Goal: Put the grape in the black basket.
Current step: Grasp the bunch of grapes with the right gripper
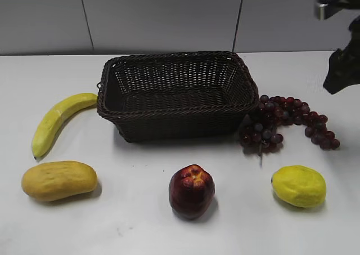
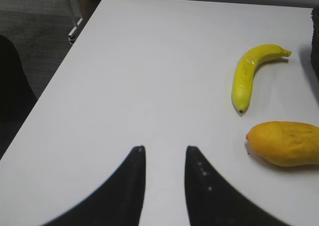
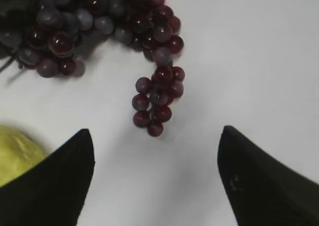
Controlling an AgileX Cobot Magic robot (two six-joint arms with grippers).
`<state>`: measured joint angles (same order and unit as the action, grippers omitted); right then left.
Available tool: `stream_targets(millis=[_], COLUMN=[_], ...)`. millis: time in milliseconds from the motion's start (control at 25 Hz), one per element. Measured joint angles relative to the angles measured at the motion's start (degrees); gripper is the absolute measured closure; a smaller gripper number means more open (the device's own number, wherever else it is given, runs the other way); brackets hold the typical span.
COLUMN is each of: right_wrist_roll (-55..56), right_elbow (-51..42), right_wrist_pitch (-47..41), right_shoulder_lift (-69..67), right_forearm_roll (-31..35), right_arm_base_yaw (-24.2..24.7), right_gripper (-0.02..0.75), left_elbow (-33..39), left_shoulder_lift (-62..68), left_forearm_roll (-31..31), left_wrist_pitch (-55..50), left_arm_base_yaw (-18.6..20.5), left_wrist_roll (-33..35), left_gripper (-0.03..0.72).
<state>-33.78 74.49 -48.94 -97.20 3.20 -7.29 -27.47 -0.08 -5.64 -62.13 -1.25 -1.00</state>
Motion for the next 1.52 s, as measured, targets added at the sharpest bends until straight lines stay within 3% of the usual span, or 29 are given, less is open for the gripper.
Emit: stream_targets(millis=[200, 480, 600, 920, 1040, 1160, 1320, 1520], right_wrist_roll=[-21.0, -24.9, -25.0, -24.8, -23.1, -23.8, -27.5, -31.4], right_elbow=[1.8, 2.0, 2.1, 2.2, 2.4, 2.4, 2.5, 2.7], right_wrist_pitch=[3.1, 17.0, 19.2, 19.7, 19.2, 17.5, 17.5, 17.6], right_shoulder_lift=[-8.7, -15.7, -17.0, -17.2, -17.2, -17.2, -17.2, -18.3], right_forearm_roll=[2.5, 2.9, 2.9, 9.6, 13.4, 12.0, 7.8, 7.2], right_arm_base_yaw=[0.0, 0.0, 0.0, 0.0, 0.0, 0.0, 0.0, 0.0], right_gripper=[0.155, 0.173, 0.236, 0.518, 0.546, 0.437, 0.164, 0.123], left_elbow=[0.0, 0.0, 0.0, 0.0, 0.0, 0.0, 0.0, 0.0], left_shoulder_lift=[0.0, 0.0, 0.0, 0.0, 0.0, 0.0, 0.0, 0.0], left_forearm_roll=[0.0, 0.0, 0.0, 0.0, 0.0, 0.0, 0.0, 0.0], left_wrist_pitch=[0.0, 0.0, 0.0, 0.0, 0.0, 0.0, 0.0, 0.0], left_arm_base_yaw=[0.0, 0.0, 0.0, 0.0, 0.0, 0.0, 0.0, 0.0], left_wrist_roll=[0.0, 0.0, 0.0, 0.0, 0.0, 0.0, 0.0, 0.0], left_gripper=[0.472, 0.472, 0.472, 0.472, 0.472, 0.472, 0.472, 0.472])
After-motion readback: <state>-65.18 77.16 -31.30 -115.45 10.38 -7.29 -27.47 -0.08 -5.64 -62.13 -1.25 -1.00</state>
